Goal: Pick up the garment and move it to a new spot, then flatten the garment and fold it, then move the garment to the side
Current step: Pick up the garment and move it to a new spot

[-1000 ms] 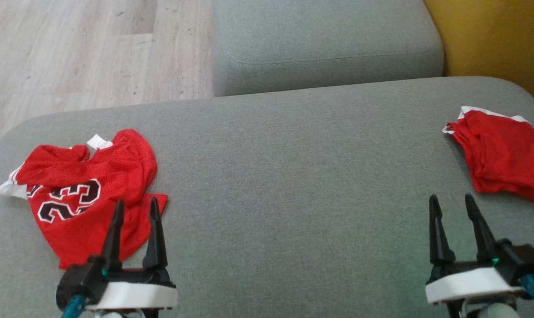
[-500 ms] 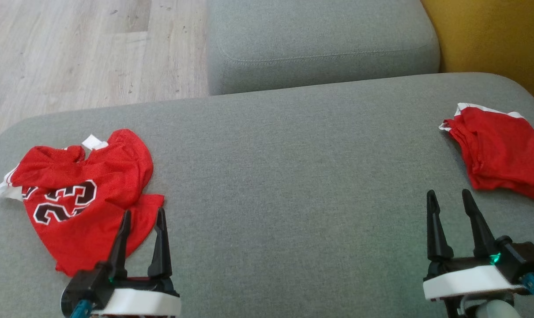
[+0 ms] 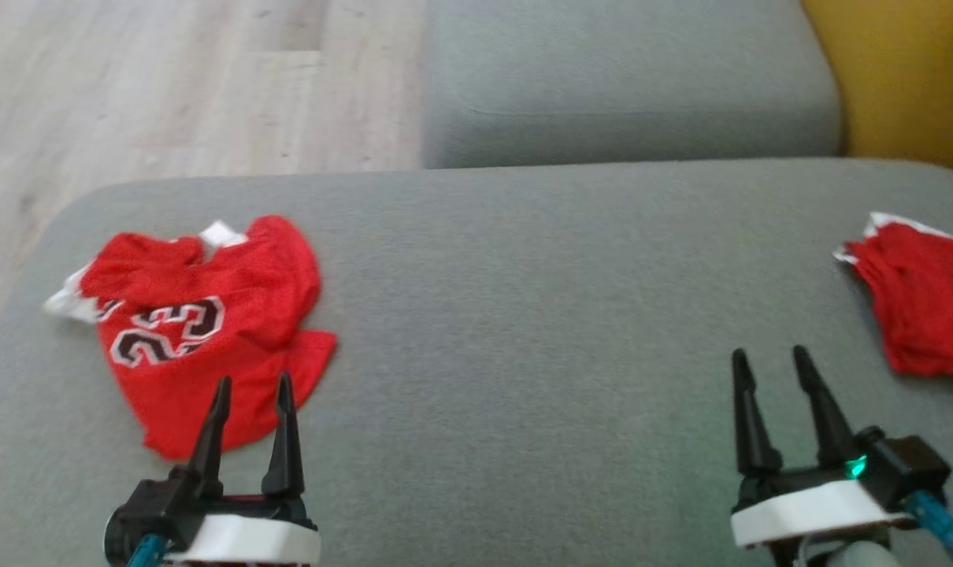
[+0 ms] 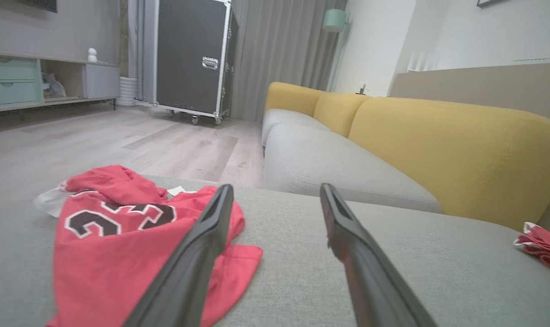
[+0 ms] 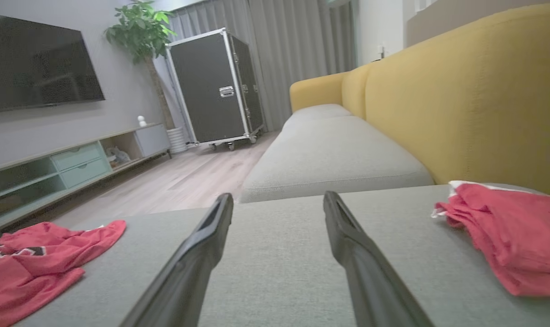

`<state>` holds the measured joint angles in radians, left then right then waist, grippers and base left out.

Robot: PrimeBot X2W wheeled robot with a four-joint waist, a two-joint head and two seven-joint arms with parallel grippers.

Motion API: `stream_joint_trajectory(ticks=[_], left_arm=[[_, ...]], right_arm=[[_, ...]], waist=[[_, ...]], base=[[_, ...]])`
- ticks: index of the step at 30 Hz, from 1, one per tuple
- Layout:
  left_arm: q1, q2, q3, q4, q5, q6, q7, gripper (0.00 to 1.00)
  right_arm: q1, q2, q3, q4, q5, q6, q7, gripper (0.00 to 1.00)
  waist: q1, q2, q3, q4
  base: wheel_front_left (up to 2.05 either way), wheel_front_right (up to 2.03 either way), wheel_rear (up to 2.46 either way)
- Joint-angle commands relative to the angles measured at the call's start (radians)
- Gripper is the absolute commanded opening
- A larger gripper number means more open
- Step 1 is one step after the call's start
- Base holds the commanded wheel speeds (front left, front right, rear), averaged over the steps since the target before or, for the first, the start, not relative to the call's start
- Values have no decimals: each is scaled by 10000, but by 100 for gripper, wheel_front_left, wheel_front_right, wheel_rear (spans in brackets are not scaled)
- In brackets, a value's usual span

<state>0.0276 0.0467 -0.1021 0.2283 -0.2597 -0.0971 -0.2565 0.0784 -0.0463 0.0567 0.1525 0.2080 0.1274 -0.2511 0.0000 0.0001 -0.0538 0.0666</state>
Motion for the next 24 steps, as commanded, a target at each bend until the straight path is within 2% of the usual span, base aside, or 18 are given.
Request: stream_joint_trajectory(ticks=[1, 6, 14, 19, 24], left_arm=[[-370, 35, 382, -278, 98, 19, -53, 100], [-259, 35, 651, -212, 277, 44, -53, 100], [-99, 35, 1044, -182, 615, -2, -53, 100], [-75, 35, 1133, -217, 711, -88, -53, 100], [-129, 35, 1285, -213, 750, -165, -53, 100]], right_arm=[[-154, -40, 369, -262, 101, 33, -106, 100], [-97, -40, 776, -177, 311, 33, -107, 100], [69, -40, 1266, -75, 723, 33, -107, 100], [149, -40, 1571, -96, 501, 33, -107, 100], [102, -39, 1573, -94, 456, 33, -107, 100]], waist=[[0, -1, -226, 524], [0, -1, -504, 1511], [0, -1, -681, 2724], [0, -1, -716, 3243], [0, -1, -636, 3410]], base=[[0, 0, 0], [0, 0, 0], [0, 0, 0], [0, 0, 0], [0, 0, 0]])
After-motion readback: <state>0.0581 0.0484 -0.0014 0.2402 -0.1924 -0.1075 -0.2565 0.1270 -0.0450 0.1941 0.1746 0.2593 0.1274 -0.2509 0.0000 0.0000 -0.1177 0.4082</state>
